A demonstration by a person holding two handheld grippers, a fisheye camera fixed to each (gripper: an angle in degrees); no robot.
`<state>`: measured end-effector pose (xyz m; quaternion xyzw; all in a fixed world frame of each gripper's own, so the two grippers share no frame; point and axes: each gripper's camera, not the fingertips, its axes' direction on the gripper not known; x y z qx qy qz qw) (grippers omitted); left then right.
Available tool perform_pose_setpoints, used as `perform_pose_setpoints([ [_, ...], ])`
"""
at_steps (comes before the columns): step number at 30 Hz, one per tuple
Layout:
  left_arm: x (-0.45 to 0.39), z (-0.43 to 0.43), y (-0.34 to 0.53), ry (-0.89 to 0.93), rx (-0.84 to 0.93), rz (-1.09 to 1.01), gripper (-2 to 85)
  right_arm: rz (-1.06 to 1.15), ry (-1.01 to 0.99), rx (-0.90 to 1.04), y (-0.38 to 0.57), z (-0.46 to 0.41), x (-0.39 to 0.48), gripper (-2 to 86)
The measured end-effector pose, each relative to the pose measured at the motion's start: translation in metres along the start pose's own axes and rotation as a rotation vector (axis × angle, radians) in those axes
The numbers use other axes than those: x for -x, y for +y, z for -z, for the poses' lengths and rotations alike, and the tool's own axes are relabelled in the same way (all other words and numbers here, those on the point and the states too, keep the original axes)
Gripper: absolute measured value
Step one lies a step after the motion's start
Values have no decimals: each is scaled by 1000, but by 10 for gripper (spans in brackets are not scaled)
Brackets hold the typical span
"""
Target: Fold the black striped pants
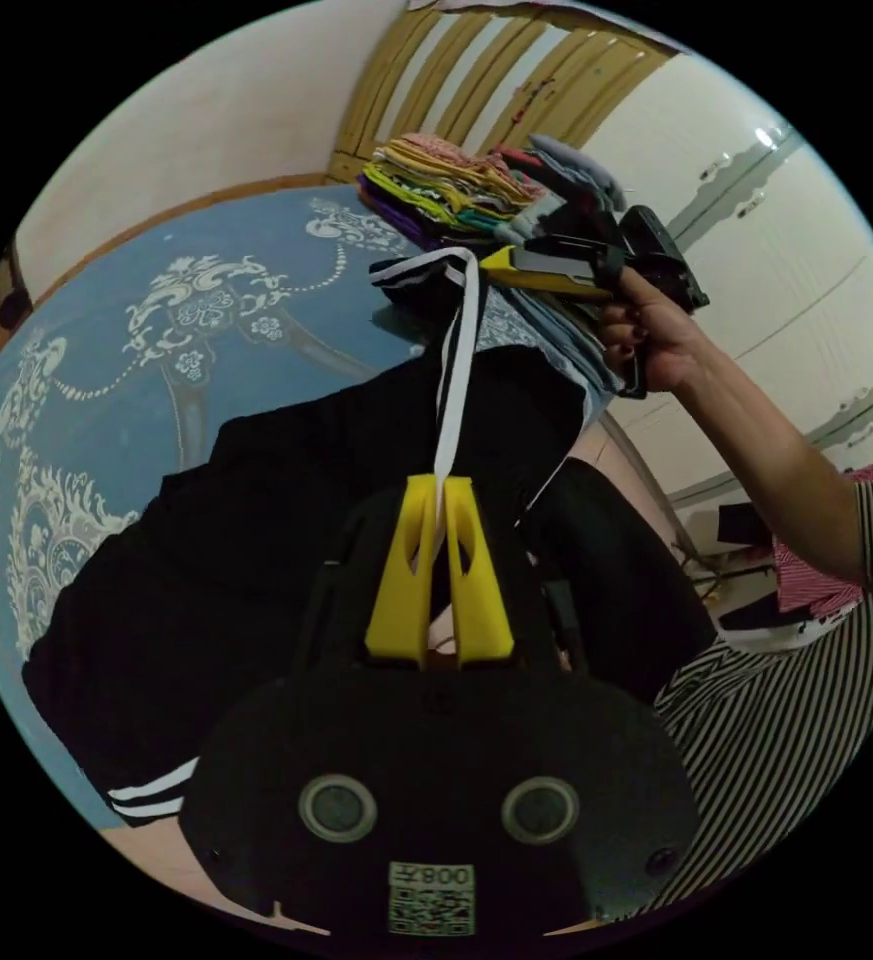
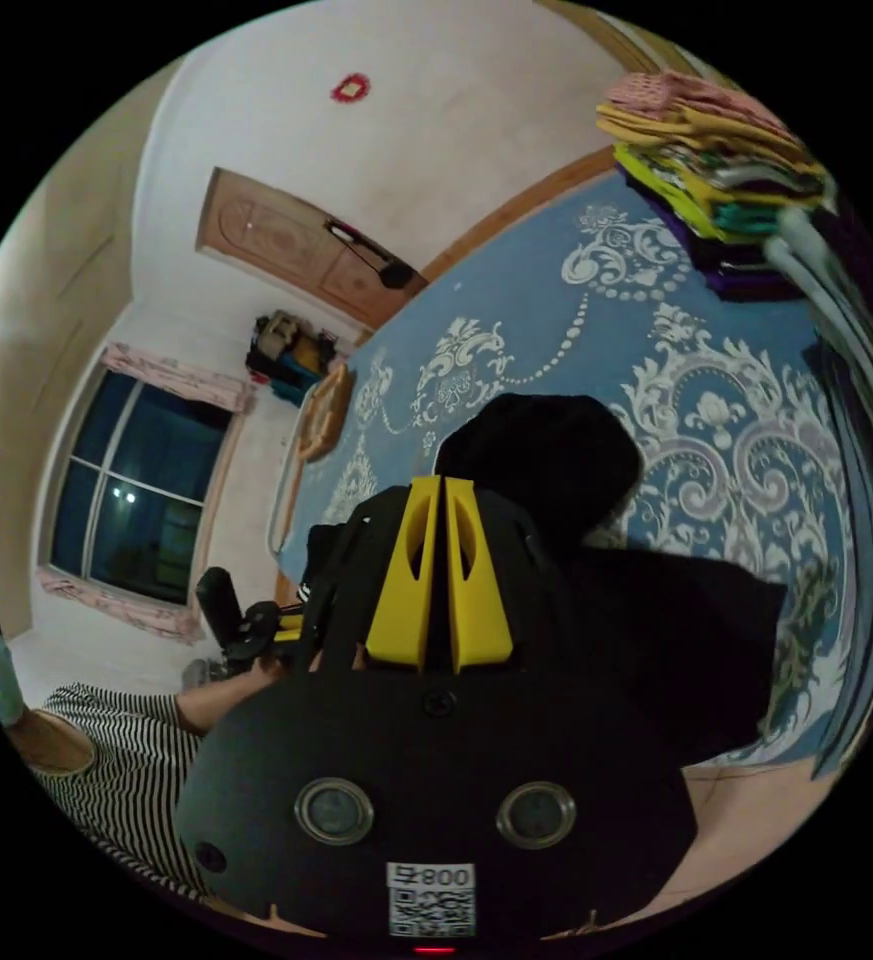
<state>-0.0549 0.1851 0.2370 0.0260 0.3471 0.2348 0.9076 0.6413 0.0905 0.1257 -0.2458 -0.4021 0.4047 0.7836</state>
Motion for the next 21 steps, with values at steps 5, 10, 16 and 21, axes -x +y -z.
perform_pose_setpoints([
  [5,-39,-48,-18,-18,131,-102,15,-135,6,-10,61,49,-46,4],
  [10,-68,-90,-32,-75,255,-179,14,-253,42,-5,117,88,-81,3],
  [16,-90,-128,-52,-132,340,-219,15,-261,66,-22,157,121,-85,11],
  [21,-100,-146,-68,-129,349,-225,15,-42,296,13,168,131,-40,57],
])
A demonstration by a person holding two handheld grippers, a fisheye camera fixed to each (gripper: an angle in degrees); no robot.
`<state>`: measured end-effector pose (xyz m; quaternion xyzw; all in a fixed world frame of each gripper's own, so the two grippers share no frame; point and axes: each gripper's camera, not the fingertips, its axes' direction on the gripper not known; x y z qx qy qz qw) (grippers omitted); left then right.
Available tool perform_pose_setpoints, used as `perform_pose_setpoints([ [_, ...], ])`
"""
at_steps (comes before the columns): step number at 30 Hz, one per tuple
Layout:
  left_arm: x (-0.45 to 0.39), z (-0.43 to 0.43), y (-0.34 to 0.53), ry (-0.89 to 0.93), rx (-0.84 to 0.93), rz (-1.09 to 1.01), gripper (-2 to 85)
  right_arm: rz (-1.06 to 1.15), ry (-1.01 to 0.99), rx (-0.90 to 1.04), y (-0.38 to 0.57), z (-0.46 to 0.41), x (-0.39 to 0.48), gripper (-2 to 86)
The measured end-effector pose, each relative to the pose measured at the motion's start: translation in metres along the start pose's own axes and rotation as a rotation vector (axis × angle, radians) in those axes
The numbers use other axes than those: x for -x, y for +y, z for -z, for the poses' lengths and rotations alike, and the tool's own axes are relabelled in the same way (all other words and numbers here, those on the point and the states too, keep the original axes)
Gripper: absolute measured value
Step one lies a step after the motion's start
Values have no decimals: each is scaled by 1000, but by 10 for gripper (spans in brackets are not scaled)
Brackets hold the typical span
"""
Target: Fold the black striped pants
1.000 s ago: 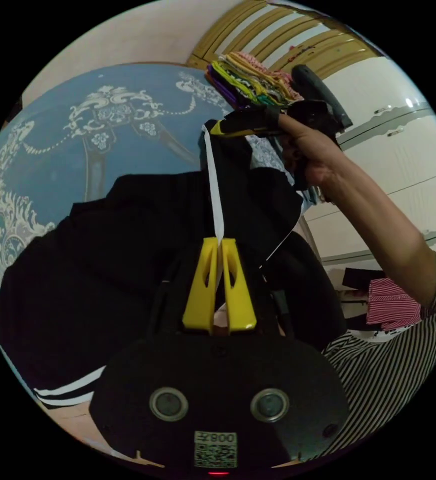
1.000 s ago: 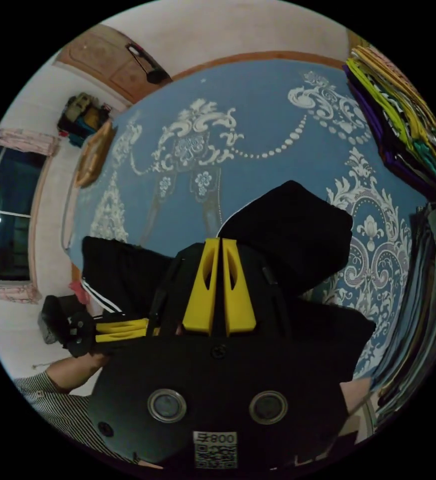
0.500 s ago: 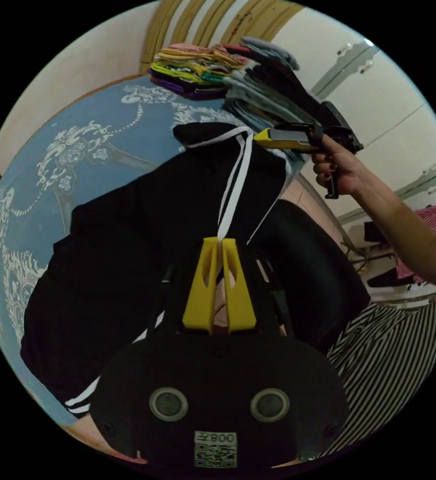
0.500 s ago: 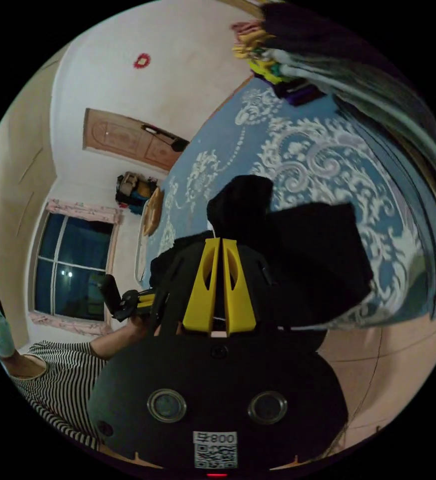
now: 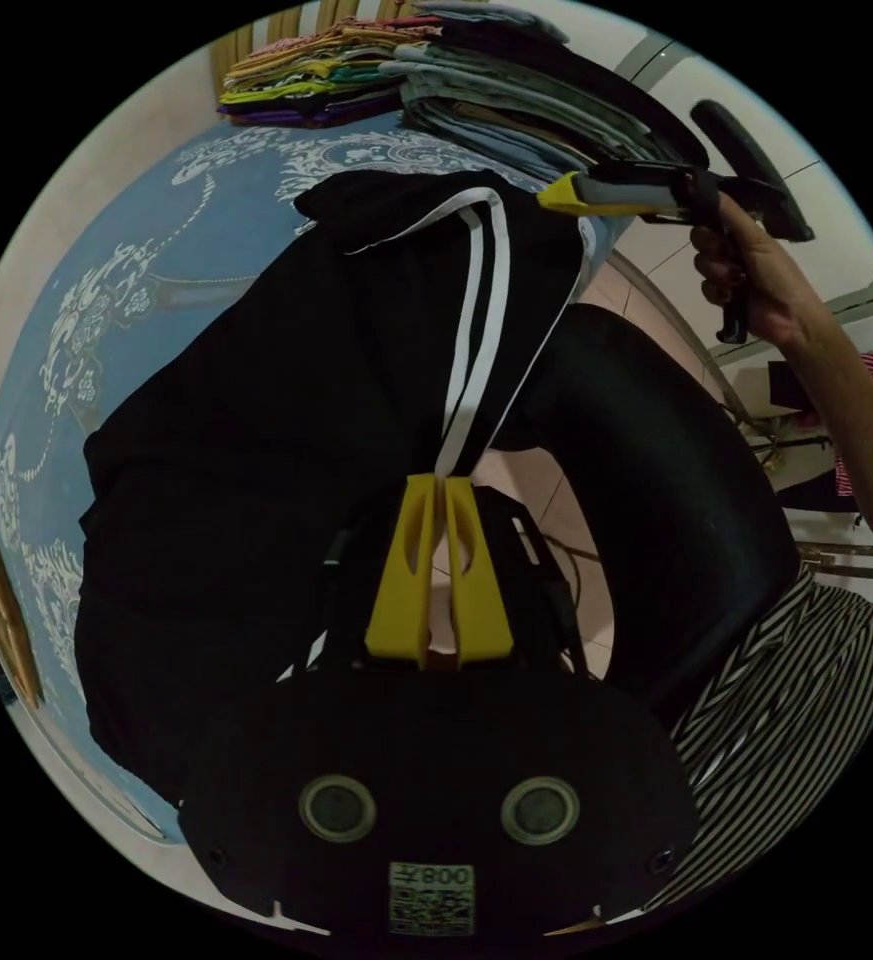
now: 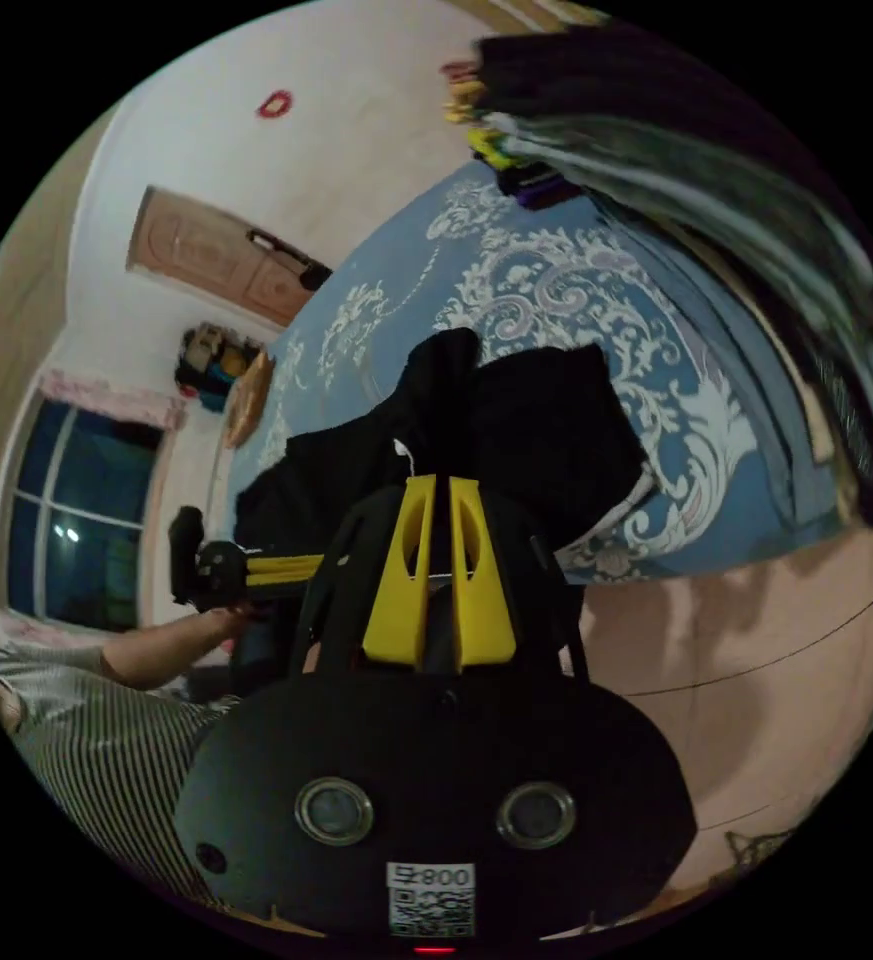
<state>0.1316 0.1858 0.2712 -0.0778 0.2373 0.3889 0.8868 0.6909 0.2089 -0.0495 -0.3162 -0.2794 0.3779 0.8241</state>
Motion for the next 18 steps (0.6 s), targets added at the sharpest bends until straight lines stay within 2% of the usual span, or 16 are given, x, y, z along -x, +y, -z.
perform_pose_setpoints([
  [4,-7,-6,-18,-21,-6,-11,15,150,150,34,11,0,30,79],
  [9,-10,-13,-39,-39,-5,-12,15,125,230,101,29,-7,33,44],
  [15,-9,-17,-58,-22,-42,-17,18,116,165,-1,81,33,31,27],
  [18,-1,-32,-71,33,3,23,23,48,137,38,112,33,14,26],
])
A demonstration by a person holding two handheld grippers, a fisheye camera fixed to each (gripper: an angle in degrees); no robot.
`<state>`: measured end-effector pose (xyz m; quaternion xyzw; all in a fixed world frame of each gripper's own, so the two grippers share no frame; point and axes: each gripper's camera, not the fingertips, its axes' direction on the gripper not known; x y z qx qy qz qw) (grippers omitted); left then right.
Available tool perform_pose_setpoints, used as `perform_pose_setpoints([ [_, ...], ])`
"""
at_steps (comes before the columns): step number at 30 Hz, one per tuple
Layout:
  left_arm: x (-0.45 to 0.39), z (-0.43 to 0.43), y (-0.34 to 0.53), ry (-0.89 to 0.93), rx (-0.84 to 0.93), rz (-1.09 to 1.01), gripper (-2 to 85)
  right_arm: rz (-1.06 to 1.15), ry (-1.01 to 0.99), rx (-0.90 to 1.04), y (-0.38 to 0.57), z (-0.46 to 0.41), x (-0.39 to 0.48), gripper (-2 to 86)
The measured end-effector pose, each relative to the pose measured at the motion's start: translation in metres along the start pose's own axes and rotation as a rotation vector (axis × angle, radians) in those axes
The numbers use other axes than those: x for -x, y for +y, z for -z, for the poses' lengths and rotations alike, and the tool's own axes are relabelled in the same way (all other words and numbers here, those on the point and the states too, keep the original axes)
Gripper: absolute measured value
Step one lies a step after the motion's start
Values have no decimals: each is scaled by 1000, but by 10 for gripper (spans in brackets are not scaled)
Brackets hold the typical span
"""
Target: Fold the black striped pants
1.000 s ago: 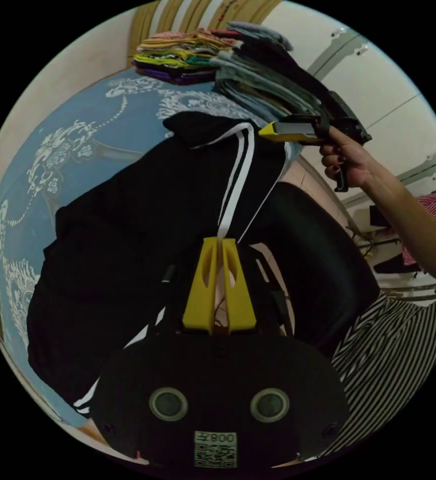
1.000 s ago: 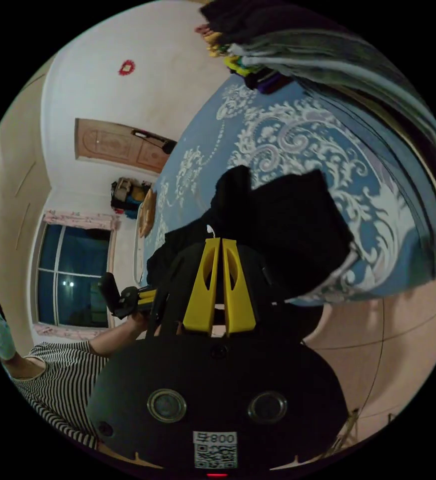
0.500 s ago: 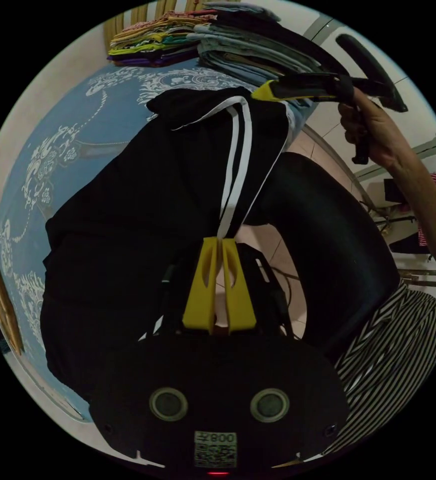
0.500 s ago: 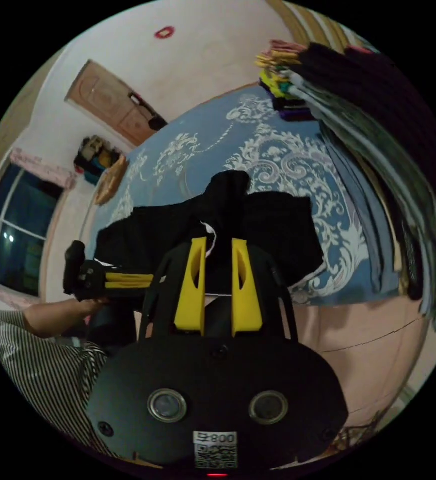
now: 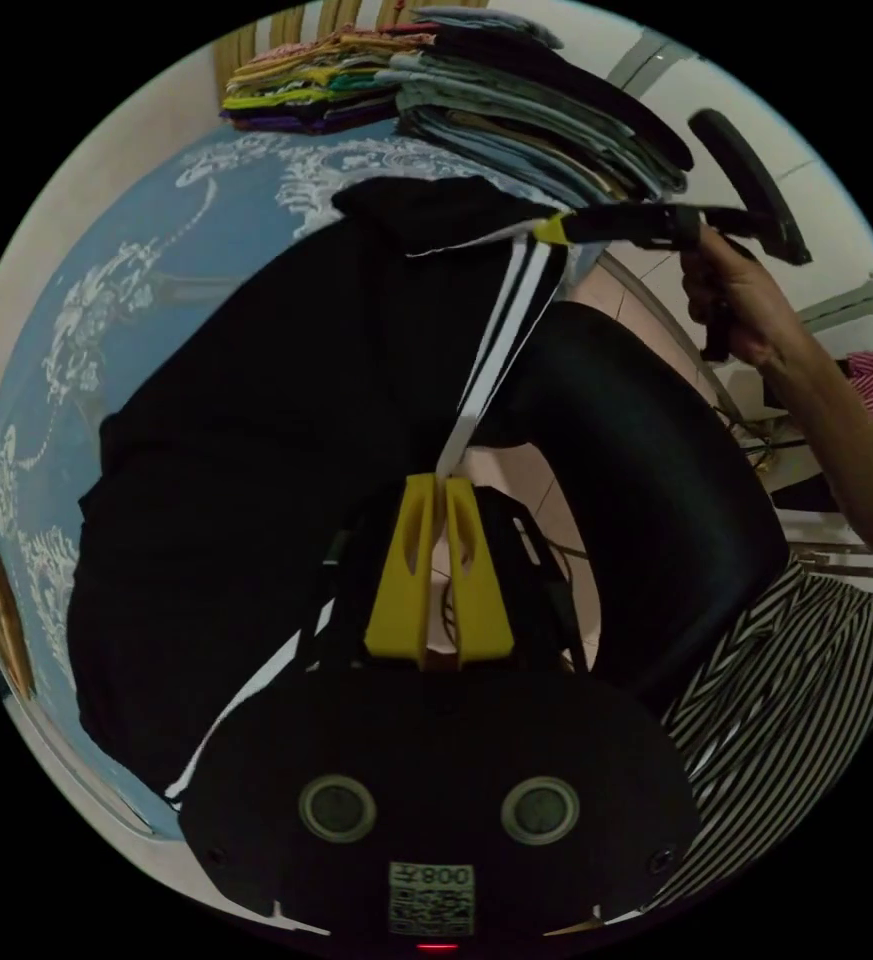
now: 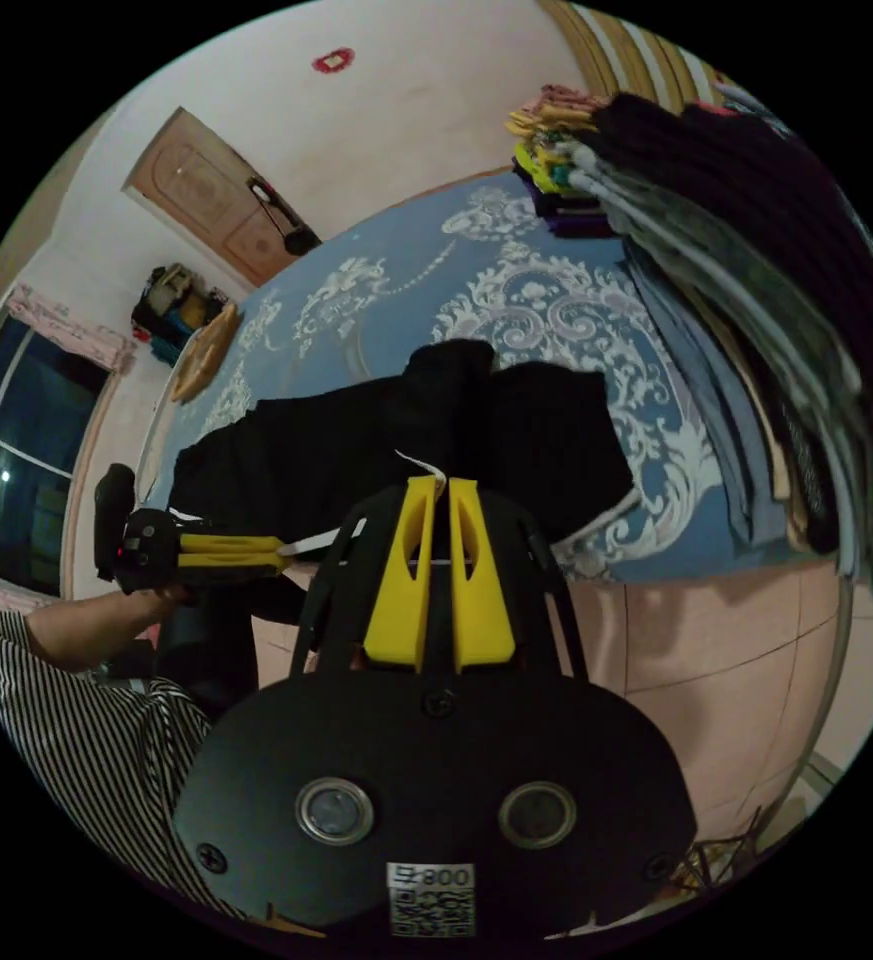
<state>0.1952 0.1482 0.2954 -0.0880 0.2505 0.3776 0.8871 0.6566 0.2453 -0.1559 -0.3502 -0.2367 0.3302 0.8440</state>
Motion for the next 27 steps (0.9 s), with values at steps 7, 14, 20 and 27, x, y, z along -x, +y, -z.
perform_pose_setpoints([
  [7,26,-5,-27,156,-30,80,41,-101,-38,47,54,-1,-15,42],
  [14,41,12,-54,234,-151,91,53,-33,122,-56,87,31,15,58],
  [20,57,12,-99,282,-177,82,61,156,224,-103,110,43,51,65],
  [27,96,-10,-170,457,-179,239,72,449,407,1,136,9,88,77],
])
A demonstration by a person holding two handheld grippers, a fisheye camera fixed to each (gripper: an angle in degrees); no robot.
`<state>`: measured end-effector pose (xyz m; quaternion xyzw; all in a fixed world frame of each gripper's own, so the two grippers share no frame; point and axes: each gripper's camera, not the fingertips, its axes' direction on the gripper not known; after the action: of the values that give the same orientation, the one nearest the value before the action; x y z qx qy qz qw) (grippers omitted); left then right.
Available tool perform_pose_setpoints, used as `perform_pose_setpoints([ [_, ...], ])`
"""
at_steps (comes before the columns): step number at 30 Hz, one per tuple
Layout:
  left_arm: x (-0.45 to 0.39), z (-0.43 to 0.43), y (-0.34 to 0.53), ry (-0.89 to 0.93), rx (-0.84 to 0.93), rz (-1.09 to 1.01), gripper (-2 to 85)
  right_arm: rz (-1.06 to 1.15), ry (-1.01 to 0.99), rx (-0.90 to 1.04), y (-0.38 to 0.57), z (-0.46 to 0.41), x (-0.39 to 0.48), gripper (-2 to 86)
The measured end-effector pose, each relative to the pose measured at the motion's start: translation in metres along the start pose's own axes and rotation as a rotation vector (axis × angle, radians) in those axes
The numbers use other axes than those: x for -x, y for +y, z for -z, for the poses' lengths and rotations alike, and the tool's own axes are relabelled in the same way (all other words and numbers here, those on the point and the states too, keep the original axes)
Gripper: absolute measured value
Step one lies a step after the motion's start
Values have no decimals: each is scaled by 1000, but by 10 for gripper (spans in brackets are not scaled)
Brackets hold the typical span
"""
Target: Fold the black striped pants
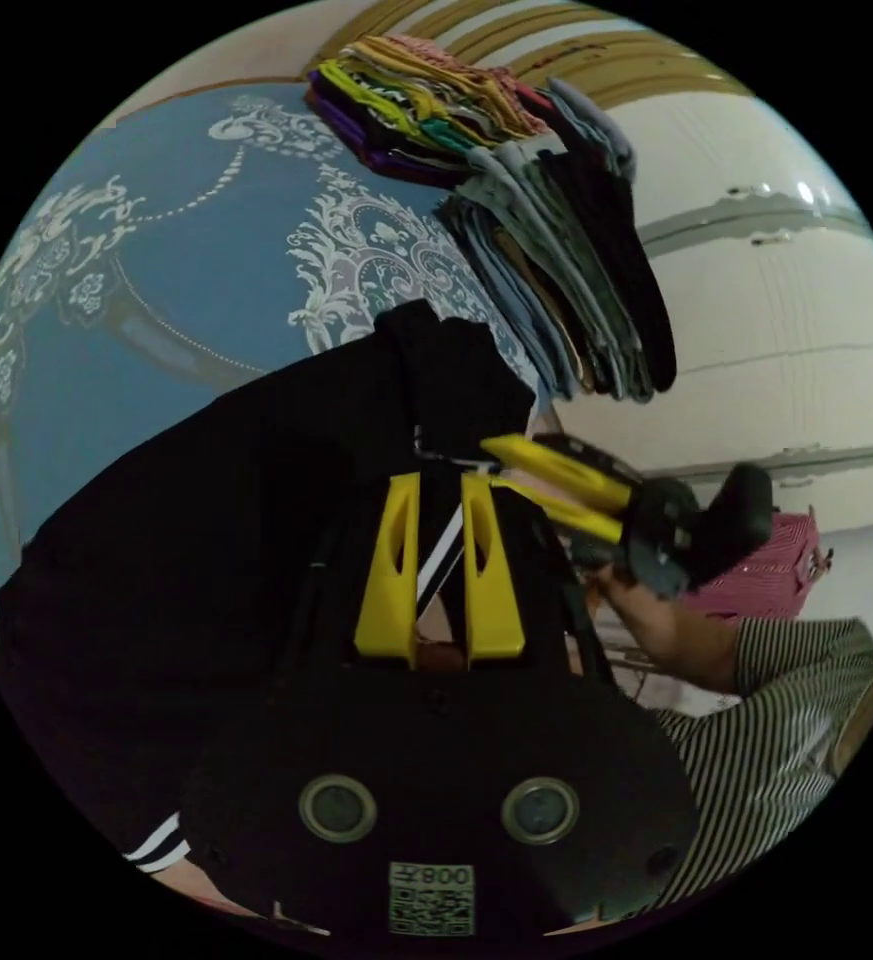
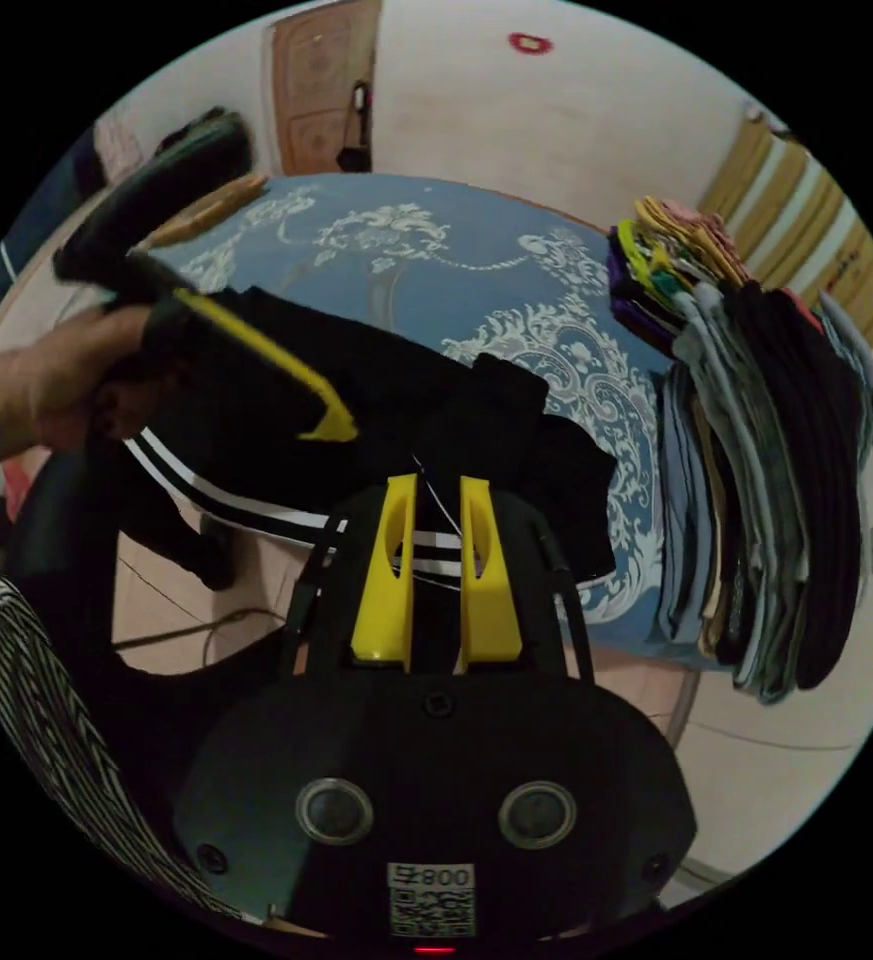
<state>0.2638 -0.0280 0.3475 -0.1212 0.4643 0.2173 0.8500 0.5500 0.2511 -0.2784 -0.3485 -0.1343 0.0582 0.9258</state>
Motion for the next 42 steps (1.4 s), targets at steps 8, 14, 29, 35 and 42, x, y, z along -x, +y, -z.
perform_pose_setpoints([
  [8,24,-20,-64,24,8,143,66,34,86,47,31,-12,4,37],
  [14,27,-23,-85,94,-17,151,23,-3,89,26,62,-9,-16,12],
  [29,-33,-38,-156,165,41,-51,17,-677,-401,-215,189,0,-195,9],
  [35,-47,-37,-169,126,61,-89,13,-857,-547,-236,227,-25,-241,8],
  [42,-54,-12,-160,101,-21,-138,5,-946,-649,-256,240,-49,-268,6],
])
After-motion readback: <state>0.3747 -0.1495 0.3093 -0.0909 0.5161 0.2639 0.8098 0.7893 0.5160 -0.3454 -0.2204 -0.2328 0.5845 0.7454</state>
